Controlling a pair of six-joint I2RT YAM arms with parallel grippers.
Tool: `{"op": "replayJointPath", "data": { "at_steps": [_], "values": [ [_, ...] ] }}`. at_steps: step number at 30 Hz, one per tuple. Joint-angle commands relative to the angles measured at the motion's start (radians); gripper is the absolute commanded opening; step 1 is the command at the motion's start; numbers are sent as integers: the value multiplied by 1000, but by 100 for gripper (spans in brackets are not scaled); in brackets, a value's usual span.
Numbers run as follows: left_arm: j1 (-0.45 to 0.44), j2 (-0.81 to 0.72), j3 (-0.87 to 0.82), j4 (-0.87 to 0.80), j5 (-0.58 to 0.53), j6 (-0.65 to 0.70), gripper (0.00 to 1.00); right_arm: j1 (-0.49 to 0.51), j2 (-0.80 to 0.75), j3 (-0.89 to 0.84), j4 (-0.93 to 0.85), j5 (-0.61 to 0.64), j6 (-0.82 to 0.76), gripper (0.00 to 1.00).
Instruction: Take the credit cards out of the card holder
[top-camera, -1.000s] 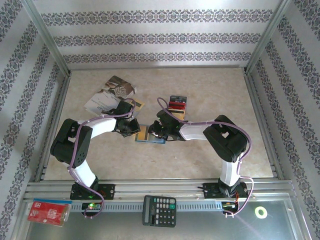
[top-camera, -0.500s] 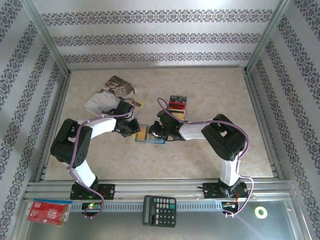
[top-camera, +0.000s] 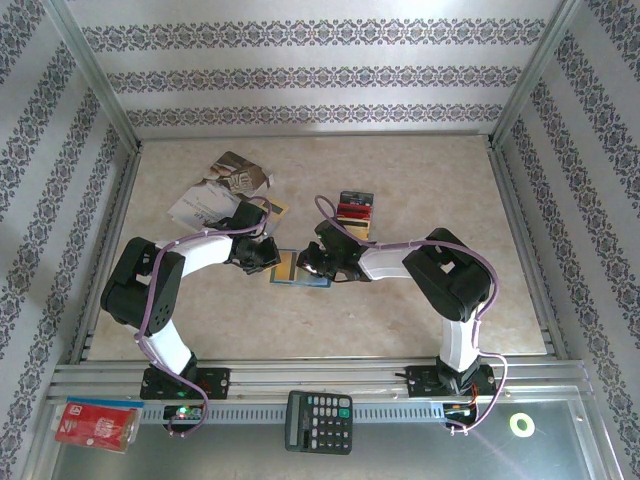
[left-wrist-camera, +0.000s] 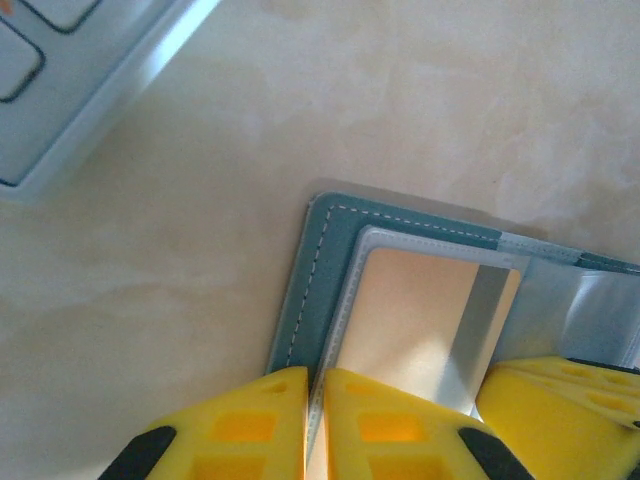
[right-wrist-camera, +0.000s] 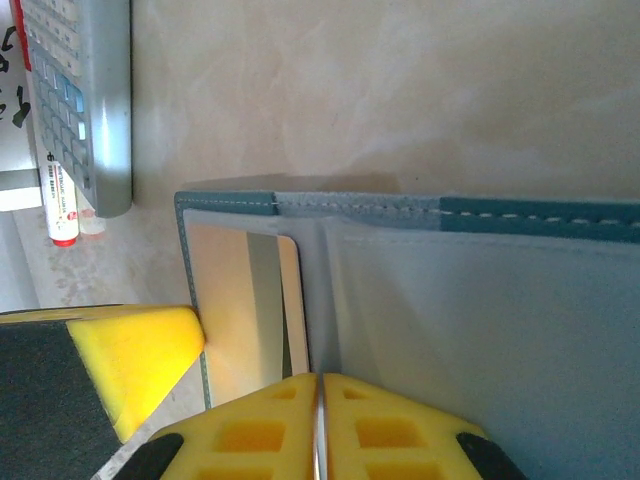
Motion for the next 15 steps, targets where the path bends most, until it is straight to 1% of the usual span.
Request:
{"op": "replayJointPath", "data": {
  "at_steps": [1,6,12,15],
  "values": [
    [-10,18,-15,-27,-4,8,12,-13,-35,-34,18,28,-29,13],
    [-10,15,-15,-25,-10,9,11,-18,-52,-45,17,33,-42,13],
    [-10,18,-12,-27,-6,11,12,-27,-25,-33,40,-24,-48,17],
    [-9,21,-10,-29,-4,12,12,-27,-5,-24,45,-43,-43,18]
  ]
}}
